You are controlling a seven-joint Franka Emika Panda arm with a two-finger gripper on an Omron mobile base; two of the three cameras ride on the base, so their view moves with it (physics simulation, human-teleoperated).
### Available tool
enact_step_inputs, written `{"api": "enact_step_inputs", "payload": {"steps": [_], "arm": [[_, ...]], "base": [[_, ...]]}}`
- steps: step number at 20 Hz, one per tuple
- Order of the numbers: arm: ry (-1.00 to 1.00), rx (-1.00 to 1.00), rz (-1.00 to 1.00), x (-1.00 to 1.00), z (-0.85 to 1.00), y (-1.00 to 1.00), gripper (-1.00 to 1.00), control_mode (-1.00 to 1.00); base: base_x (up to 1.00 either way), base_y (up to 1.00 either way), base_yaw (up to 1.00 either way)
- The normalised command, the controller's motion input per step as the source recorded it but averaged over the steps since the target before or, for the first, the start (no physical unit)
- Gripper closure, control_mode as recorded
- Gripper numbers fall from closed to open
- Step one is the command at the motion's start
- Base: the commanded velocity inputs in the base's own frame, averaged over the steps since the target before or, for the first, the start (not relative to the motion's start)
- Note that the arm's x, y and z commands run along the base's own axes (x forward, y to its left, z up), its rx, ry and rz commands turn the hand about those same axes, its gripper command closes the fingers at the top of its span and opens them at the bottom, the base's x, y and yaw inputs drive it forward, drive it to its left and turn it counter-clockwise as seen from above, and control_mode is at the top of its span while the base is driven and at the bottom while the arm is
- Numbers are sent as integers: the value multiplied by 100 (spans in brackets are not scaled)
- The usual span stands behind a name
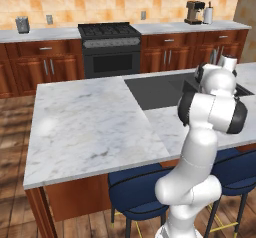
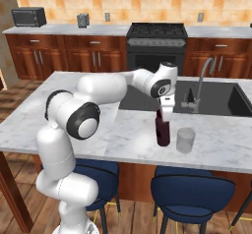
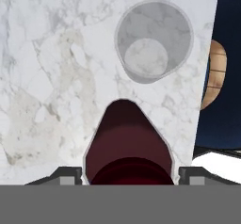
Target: There is a wine glass and glass cup on the dining counter. Place the wine bottle next to the wine glass and the juice bottle next to the glass cup.
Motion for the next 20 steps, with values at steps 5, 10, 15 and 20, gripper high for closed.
{"api": "enact_step_inputs", "payload": {"steps": [5,10,15,20], "arm": [[0,0,0,1,-30,-1,100,-100],[0,0,0,0,-33,0,100,-100],[0,0,0,0,-31,0,100,-100],[0,0,0,0,-23,-1,-100,-100]], "base": [[0,0,0],[0,0,0],[0,0,0],[0,0,0]]}}
